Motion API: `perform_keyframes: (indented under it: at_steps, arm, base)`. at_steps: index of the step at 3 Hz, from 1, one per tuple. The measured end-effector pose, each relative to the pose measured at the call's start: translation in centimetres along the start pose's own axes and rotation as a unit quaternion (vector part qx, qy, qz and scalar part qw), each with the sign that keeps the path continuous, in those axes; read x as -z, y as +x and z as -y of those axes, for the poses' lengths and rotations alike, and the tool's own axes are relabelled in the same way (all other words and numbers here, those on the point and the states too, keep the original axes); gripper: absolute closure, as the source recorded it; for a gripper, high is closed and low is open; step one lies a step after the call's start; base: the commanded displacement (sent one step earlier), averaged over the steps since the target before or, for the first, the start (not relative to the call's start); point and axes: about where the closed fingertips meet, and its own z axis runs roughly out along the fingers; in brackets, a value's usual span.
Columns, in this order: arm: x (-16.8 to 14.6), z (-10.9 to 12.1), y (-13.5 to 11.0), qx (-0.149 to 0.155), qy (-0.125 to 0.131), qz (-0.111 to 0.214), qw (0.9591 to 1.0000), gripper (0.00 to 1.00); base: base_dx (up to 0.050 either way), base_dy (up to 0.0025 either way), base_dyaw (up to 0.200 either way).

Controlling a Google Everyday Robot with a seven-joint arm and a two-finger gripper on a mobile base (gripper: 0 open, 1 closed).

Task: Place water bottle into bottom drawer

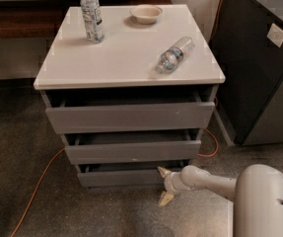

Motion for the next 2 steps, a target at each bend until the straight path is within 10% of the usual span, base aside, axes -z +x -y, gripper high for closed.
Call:
perform_keyframes:
  at_steps: [2]
  arm:
    - [-3.6,3.4,2.8,-0.007,0.002,-0.001,1.0000,0.03]
  base:
    - [0.000,0.00000,0.000]
